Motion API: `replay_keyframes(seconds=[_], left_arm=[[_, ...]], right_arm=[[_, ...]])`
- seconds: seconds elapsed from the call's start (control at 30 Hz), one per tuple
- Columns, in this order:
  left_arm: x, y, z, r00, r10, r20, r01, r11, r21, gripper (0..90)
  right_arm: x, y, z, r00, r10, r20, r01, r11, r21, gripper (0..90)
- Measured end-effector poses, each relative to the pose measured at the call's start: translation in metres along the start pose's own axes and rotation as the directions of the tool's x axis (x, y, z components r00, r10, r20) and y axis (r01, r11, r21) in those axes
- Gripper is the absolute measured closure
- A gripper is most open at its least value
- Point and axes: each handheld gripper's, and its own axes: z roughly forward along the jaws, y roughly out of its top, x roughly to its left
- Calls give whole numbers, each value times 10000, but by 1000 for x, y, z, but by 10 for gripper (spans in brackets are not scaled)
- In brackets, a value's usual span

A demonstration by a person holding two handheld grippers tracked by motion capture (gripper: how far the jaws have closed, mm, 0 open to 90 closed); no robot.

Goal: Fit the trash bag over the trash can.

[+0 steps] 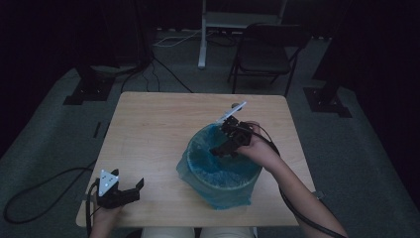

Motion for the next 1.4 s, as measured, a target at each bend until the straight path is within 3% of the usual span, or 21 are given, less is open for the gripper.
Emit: replay_keyframes(seconds=[0.23,0.4,0.47,0.57,0.6,0.7,0.8,0.93,0.97,1.0,1.03,1.1,1.13,1.27,1.33,1.4], left_arm=[[-3,1,-1,9993,-120,364,126,9998,-168,5],[-2,1,-1,9988,-204,452,213,9996,-174,5],[-1,0,-2,9984,-286,493,297,9993,-209,5],[0,1,-3,9984,-319,463,328,9993,-203,5],[1,1,-3,9983,-313,488,324,9993,-208,5],[1,1,-4,9984,-261,504,274,9993,-251,5],[1,2,-3,9982,-280,536,296,9991,-299,5],[1,0,-1,9996,17,284,-16,10000,-36,5],[1,0,-1,9996,17,284,-16,10000,-36,6],[1,-1,-1,9998,50,214,-53,9999,101,6],[1,-1,0,9999,39,165,-41,9998,172,6],[2,-2,0,9999,-3,109,1,9997,240,6],[2,-2,1,10000,-60,11,60,9992,387,6],[5,-5,2,9996,-260,-79,265,9973,685,6],[6,-7,2,9996,-250,-142,261,9966,784,6],[7,-10,2,9995,-210,-252,231,9961,851,6]], right_arm=[[3,-19,-25,9998,23,179,3,9895,-1445,106],[3,-36,-34,9997,248,-15,-244,9717,-2349,107],[3,-45,-40,9992,385,64,-350,9572,-2873,107],[3,-49,-42,9990,424,123,-366,9517,-3047,107],[0,-64,-51,9954,701,657,-405,9261,-3751,107],[-5,-77,-57,9909,994,910,-514,9030,-4266,107],[-12,-94,-62,9845,1477,942,-829,8666,-4921,107],[-21,-115,-65,9732,2057,1027,-1159,8248,-5534,107],[-21,-115,-65,9732,2057,1027,-1159,8248,-5534,107],[-25,-125,-65,9655,2317,1185,-1255,8133,-5681,107],[-26,-130,-65,9608,2451,1295,-1292,8092,-5732,107],[-28,-134,-65,9559,2549,1459,-1279,8084,-5746,107],[-31,-144,-64,9473,2776,1602,-1385,8053,-5764,107],[-38,-162,-62,9321,3302,1488,-1809,7804,-5986,107],[-40,-171,-61,9251,3481,1516,-1929,7749,-6019,107],[-42,-180,-58,9138,3692,1693,-2042,7779,-5942,107]])
